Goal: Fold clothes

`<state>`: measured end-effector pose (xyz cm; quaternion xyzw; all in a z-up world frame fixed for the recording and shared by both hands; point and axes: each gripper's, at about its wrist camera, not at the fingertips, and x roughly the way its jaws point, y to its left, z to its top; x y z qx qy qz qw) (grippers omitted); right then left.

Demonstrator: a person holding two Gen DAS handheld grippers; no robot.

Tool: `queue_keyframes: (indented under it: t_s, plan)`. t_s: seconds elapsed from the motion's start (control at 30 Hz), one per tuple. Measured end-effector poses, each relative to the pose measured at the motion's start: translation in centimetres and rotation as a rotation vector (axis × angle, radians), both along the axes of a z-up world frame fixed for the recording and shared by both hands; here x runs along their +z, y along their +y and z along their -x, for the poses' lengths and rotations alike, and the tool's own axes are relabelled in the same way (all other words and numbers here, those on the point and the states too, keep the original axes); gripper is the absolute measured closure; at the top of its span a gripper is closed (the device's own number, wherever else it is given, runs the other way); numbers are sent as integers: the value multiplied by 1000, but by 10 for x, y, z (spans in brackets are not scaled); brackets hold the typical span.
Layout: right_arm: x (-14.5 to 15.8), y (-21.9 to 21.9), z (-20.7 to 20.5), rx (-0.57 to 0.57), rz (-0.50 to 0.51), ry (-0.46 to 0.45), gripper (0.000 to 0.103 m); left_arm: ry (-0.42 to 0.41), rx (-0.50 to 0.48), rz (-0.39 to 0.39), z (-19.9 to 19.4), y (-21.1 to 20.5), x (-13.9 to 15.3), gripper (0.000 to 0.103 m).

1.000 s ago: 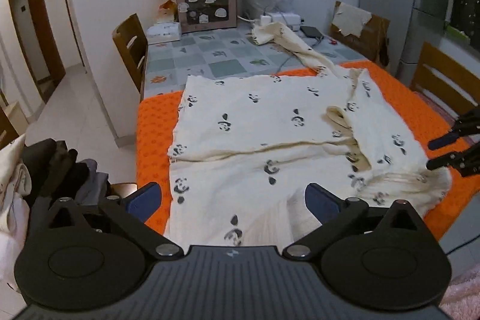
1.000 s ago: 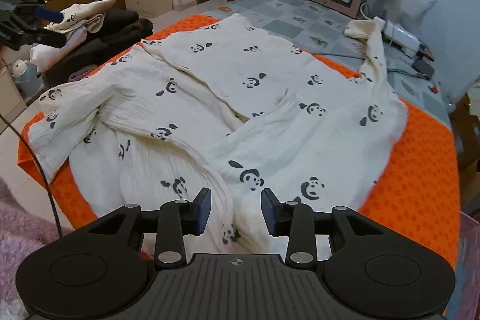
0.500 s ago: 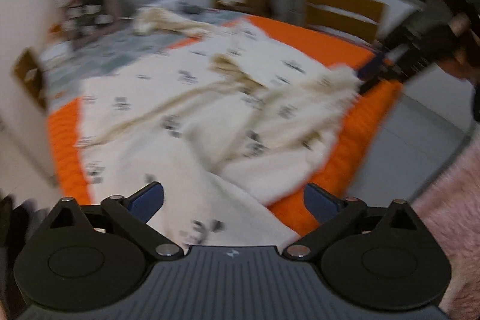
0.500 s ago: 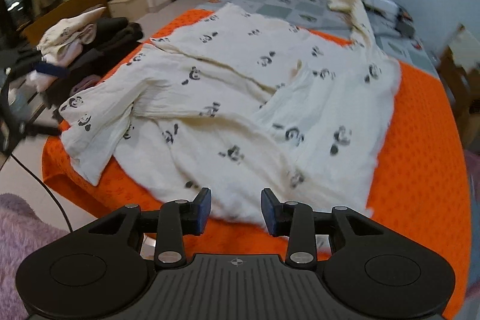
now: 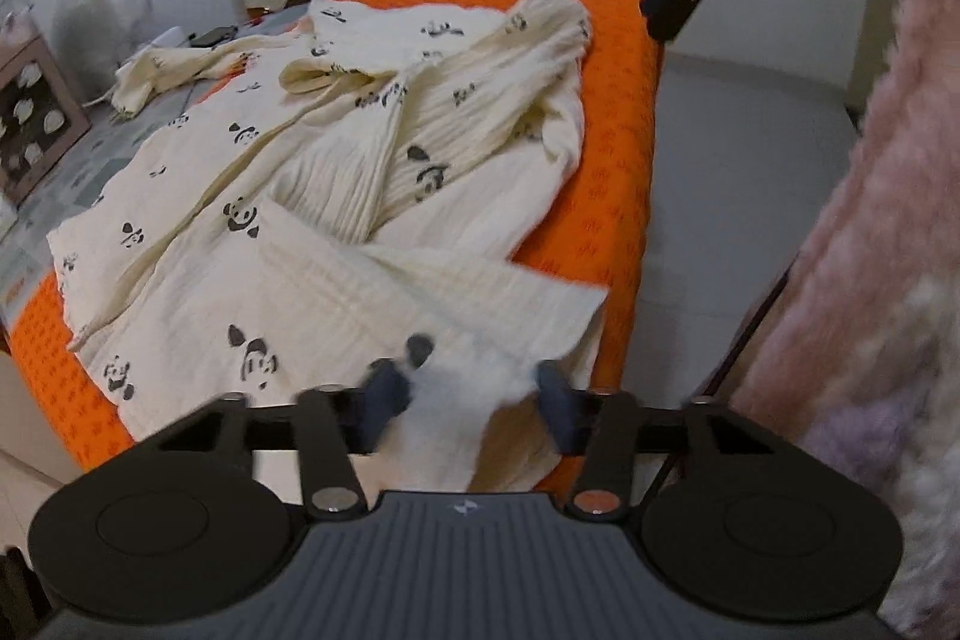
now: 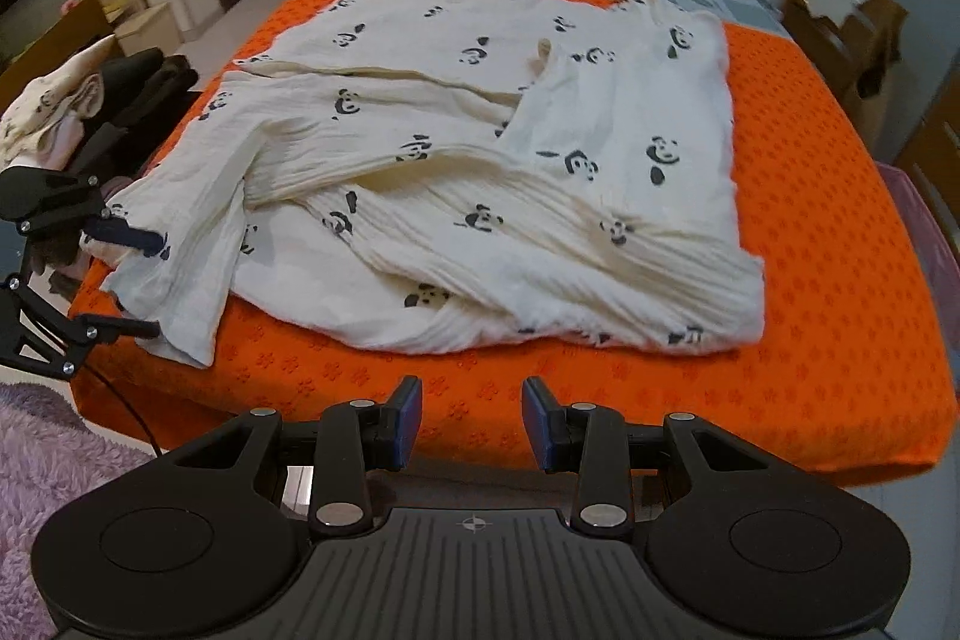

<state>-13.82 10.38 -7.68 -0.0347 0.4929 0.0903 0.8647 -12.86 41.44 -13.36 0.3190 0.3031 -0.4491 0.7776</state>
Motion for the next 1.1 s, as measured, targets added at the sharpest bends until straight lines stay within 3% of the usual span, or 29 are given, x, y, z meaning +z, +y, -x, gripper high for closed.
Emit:
queue_keyframes:
  t_s: [0.03, 0.1, 0.17, 0.27, 0.43, 0.53, 0.77, 0.9, 1.03, 1.1]
  plan:
    - [0, 2, 1, -10, 2, 2, 64, -6, -7, -10, -2, 2, -1, 77]
    - [0, 7, 1, -26, 6, 0, 64, -10, 4, 6, -9, 9, 4, 94]
    - [1, 11, 1, -40, 9, -2, 64, -13, 39, 52, -18, 17, 15, 95]
    - [1, 18, 0, -60, 12, -7, 64, 45, 144, 143, -41, 30, 37, 96]
    - [0, 29, -4, -93, 6, -16, 64, 248, 462, 370, -104, 75, 71, 95]
    - [-1, 36, -8, -102, 6, -21, 64, 314, 632, 477, -142, 102, 77, 95]
    - [-1, 47, -17, -119, 20, -25, 64, 407, 931, 575, -214, 152, 58, 94]
    - [1, 51, -19, -156, -4, -32, 64, 429, 1027, 627, -230, 175, 52, 86]
    - [2, 53, -19, -222, -41, -54, 57, 371, 1005, 585, -227, 175, 55, 46]
    - [1, 52, -19, -270, -68, -64, 50, 357, 983, 551, -220, 168, 53, 34]
